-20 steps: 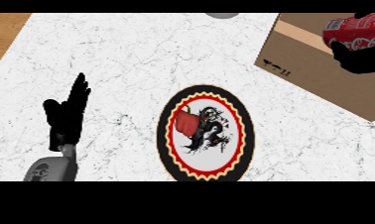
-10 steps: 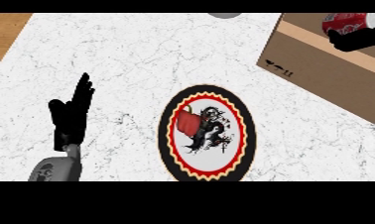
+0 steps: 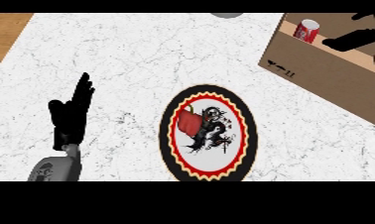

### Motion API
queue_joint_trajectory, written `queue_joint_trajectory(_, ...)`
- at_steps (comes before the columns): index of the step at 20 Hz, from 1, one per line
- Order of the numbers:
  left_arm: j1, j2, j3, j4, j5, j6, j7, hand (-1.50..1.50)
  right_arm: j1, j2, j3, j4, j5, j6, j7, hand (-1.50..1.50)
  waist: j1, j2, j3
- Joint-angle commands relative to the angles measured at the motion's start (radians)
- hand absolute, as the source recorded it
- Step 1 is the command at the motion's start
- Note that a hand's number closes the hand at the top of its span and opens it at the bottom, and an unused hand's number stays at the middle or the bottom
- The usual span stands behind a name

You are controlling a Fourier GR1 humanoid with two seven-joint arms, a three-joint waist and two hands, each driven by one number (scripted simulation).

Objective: Pick the can from the plate and place it in the cardboard box

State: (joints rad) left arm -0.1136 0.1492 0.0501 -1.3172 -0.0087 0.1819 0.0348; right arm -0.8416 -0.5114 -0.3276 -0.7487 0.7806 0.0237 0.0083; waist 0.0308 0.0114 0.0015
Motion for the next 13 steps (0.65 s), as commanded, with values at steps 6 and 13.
queue_joint_trajectory(6,0.037,-0.050,-0.035,-0.018,-0.033,0.042,-0.015,0.00,-0.046,0.030,-0.204,0.133,-0.258,-0.008,-0.287,-1.50,-0.004,-0.003,0.002)
queue_joint_trajectory(13,0.042,0.015,0.023,0.011,0.017,-0.031,-0.032,0.00,-0.040,-0.130,-0.364,0.188,-0.440,0.157,-0.296,-1.50,-0.021,-0.008,0.000)
